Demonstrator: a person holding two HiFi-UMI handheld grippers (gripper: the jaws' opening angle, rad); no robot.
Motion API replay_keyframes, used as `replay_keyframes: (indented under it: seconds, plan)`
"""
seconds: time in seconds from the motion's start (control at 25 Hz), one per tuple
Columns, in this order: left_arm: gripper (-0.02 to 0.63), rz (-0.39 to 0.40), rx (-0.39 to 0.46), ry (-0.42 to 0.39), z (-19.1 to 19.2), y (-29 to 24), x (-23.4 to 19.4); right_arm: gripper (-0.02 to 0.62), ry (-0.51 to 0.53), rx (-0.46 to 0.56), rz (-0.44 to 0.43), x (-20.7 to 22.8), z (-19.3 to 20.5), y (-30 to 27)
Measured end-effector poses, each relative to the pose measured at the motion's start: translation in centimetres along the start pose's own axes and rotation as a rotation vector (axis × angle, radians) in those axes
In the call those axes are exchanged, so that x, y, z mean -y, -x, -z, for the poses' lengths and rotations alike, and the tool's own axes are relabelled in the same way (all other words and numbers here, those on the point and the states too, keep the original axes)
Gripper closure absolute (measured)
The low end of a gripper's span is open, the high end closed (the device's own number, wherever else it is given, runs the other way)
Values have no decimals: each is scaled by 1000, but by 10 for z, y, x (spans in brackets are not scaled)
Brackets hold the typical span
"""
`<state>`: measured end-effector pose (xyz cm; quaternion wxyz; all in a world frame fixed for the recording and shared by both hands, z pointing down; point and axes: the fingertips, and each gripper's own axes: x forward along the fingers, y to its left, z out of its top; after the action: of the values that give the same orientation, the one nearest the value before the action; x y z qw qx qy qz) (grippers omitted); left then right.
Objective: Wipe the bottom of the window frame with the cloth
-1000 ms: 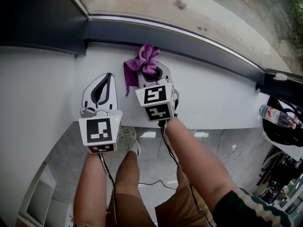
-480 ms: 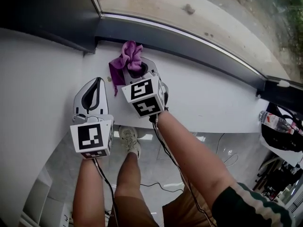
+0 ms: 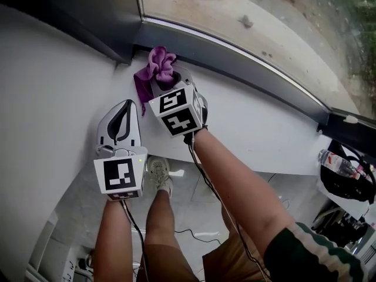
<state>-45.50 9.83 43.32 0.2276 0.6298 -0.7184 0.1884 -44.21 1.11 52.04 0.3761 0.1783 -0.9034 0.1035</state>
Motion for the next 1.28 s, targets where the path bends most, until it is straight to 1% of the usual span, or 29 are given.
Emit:
replay_keyframes:
  seconds: [0.24,0.4,0.56,0.88,1.0,1.16,1.28]
  plan:
    - [597,-12,3,17,-1,8,-5,482,30,-5,-57,-20,-20,-20]
    - [597,-29,4,31,2,12,-13,482,27,-13,-81,-28,-24,-27]
    - [598,-46,-1,23,5,18,-22,482,58,-3,-123,-47,-27,-28]
    - [598,-51,-2,33,10,22,-30,482,58,9,-113,-49,-27,-31]
    - [598,-48,4,39,9,25,-30,482,82,10,-127,-54,-26,-30]
    - [597,-51,-13,42,12,27,-32,483,107,1,-132,-56,-26,-31]
    - [597,-48,-1,38,11,29,-31,483,129,-4,-138,-60,-24,-29]
